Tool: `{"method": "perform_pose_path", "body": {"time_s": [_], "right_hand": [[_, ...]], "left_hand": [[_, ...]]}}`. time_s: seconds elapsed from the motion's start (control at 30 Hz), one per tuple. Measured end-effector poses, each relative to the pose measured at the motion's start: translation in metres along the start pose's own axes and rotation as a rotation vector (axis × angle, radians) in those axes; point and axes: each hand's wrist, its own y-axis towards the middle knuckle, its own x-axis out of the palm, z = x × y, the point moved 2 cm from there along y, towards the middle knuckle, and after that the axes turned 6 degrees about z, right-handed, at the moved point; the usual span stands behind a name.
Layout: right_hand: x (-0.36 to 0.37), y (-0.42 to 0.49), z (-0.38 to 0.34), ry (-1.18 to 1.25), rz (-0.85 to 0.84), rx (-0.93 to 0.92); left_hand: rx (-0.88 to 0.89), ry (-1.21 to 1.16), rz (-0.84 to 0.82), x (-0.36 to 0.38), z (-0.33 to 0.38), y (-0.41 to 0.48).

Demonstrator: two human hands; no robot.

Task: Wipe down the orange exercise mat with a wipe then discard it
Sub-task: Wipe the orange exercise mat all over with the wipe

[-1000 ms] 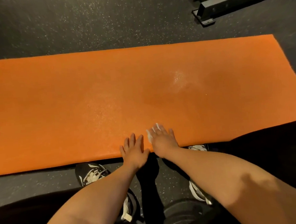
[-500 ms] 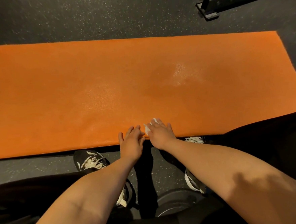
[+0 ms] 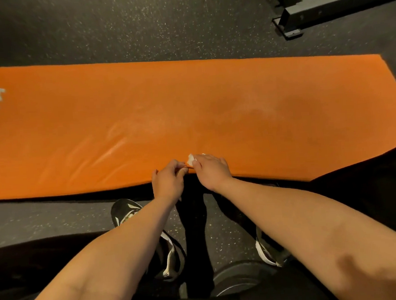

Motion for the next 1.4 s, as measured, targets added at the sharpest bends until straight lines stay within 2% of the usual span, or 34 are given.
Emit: {"method": "perform_pose_path", "body": {"time_s": [0.13,0.3,0.43,0.5,0.6,0.7,0.83,0.93,1.1,1.17,1.3,1.4], "right_hand": [[0.001,0.008,-0.03,0.022,-0.05,-0.069],[0.019,0.01,-0.038,0.047,-0.095,-0.022],[0.028,0.018,-0.037,0.109,-0.216,0.029],[0.03,0.019,-0.039,0.152,-0.277,0.073],[0.036,0.019,-0.042,0.185,-0.327,0.084],[0.034,0.019,-0.039,0.223,-0.327,0.05],[0.025,0.029,-0.02,0.118,-0.141,0.077],[0.03,0.035,-0.005,-0.04,-0.192,0.115],[0.035,0.04,0.001,-0.136,-0.215,0.089],[0.038,0.042,0.0,-0.181,-0.226,0.071],[0.05,0.04,0.002,-0.25,-0.214,0.053],[0.056,0.039,0.006,-0.238,-0.165,0.04]], "left_hand": [[-0.093,0.033,0.126,-0.03,-0.019,0.018],[-0.143,0.14,0.15,-0.039,-0.044,0.031],[-0.129,0.149,0.098,-0.027,-0.051,0.021],[-0.08,0.043,0.026,-0.017,-0.048,0.017],[-0.109,-0.148,-0.07,-0.003,-0.041,0.016],[-0.097,-0.183,-0.132,0.008,-0.043,0.018],[-0.05,0.063,-0.203,0.019,-0.046,0.019],[-0.061,0.211,-0.272,0.032,-0.04,0.016],[0.177,0.348,-0.275,0.045,-0.042,0.016],[0.22,0.433,-0.257,0.042,-0.053,0.023],[-0.038,0.499,-0.137,0.028,-0.078,0.047],[-0.118,0.475,-0.108,0.034,-0.077,0.055]]}}
